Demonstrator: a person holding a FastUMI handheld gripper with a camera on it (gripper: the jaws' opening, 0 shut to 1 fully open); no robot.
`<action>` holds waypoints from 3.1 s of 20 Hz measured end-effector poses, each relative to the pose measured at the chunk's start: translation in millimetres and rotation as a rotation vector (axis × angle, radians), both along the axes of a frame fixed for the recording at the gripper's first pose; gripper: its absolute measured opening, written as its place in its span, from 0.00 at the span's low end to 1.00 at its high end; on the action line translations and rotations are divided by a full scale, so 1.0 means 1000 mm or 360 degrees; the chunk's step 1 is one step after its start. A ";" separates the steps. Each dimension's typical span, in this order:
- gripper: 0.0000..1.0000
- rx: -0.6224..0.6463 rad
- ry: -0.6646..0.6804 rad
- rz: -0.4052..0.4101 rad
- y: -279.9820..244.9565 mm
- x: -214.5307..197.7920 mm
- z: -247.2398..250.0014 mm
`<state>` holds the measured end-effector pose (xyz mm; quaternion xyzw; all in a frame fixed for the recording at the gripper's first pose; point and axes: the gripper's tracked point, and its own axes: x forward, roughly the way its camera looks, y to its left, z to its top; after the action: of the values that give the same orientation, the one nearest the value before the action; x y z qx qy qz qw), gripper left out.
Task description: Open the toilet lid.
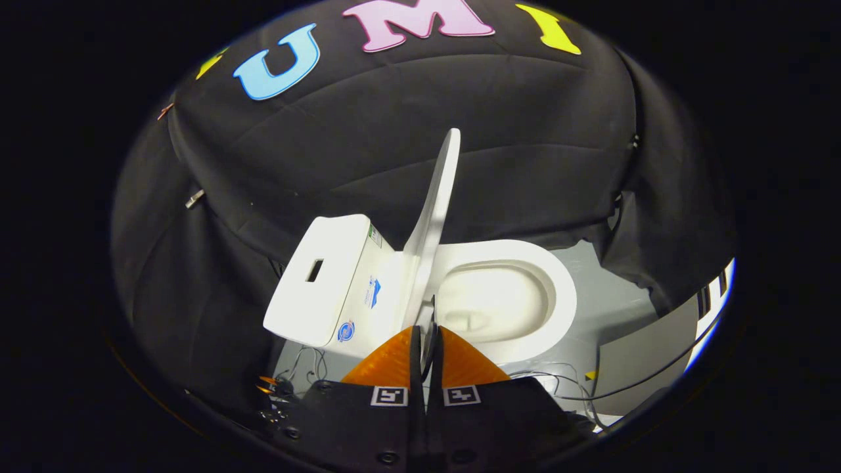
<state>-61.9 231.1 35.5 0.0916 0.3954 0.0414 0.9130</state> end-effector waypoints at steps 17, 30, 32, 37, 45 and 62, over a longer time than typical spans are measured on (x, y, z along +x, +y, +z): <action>0.05 -0.0417 -0.0038 -0.0072 0.083 0.006 0.025; 0.06 -0.0652 -0.0092 -0.0035 0.141 0.010 0.029; 0.06 -0.0638 -0.0102 -0.0042 0.151 0.011 0.029; 0.08 -0.0653 -0.0123 -0.0013 0.165 0.012 0.028; 0.16 -0.0692 -0.0151 0.0114 0.181 0.012 0.028; 1.00 -0.0462 -0.0250 0.0311 0.198 0.006 0.088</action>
<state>-55.7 429.6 123.8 -0.0835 0.3318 0.0792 0.9363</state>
